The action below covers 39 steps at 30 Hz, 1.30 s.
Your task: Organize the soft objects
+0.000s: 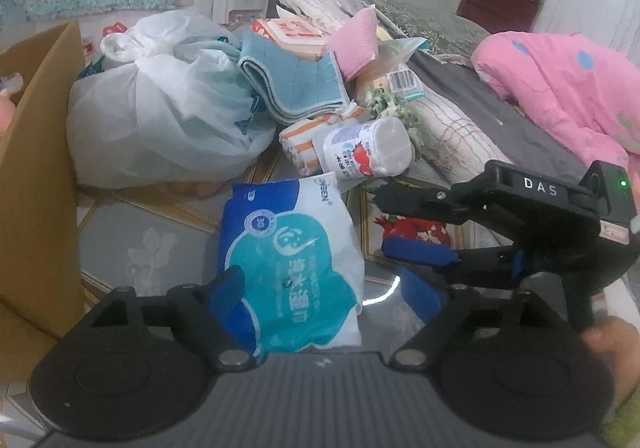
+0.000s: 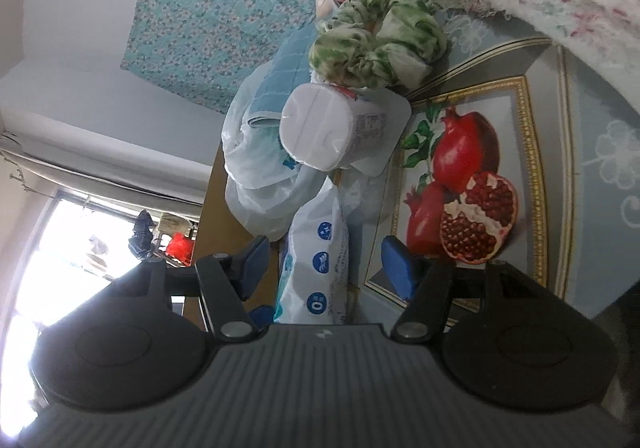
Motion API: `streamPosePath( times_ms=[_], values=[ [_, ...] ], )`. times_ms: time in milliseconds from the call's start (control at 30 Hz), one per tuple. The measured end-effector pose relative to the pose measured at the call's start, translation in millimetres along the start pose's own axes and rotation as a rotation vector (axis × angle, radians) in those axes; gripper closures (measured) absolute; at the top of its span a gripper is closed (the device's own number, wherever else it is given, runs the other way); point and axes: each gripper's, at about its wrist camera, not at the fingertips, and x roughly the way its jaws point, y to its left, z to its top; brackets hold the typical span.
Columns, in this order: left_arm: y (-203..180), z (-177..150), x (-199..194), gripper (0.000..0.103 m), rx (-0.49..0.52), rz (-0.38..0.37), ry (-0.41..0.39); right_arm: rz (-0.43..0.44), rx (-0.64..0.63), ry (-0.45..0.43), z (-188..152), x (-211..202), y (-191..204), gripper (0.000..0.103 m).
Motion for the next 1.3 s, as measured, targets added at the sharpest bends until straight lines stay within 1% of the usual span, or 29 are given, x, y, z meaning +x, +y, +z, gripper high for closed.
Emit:
streamPosePath(
  times_ms=[333,567,700,833,933,1000,1067,1100,1133,1167,1300],
  values=[
    [5,-6,-10,0.013,0.013,-0.056,0.017,-0.029,-0.022,-0.035,-4,-21,1,0.035],
    [14,-11,-11,0.013,0.001,-0.045,0.031,-0.028,-0.059,-0.027,-9,-24,9,0.034],
    [16,-10,-5,0.012,0.003,-0.025,0.031,-0.023,-0.133,-0.010,-13,-17,26,0.034],
    [16,-11,-2,0.012,0.018,-0.023,0.038,-0.069,-0.229,0.012,-15,0,44,0.034],
    [19,-10,-4,0.012,0.006,-0.030,0.025,-0.105,-0.260,0.026,-14,13,47,0.037],
    [24,-9,-6,0.012,-0.015,-0.036,0.018,-0.129,-0.275,0.035,-14,20,46,0.041],
    [29,-9,-4,0.012,-0.025,-0.027,0.020,-0.152,-0.293,0.047,-14,26,44,0.049],
    [31,-8,-2,0.012,-0.030,-0.021,0.026,-0.176,-0.305,0.054,-15,31,43,0.051],
    [33,-8,1,0.012,-0.036,-0.021,0.033,-0.172,-0.314,0.051,-16,32,42,0.053],
    [34,-7,4,0.012,-0.042,-0.029,0.039,-0.170,-0.319,0.051,-16,33,42,0.053],
    [40,-6,14,0.012,-0.088,-0.111,0.074,-0.177,-0.326,0.051,-15,34,41,0.054]
  ],
)
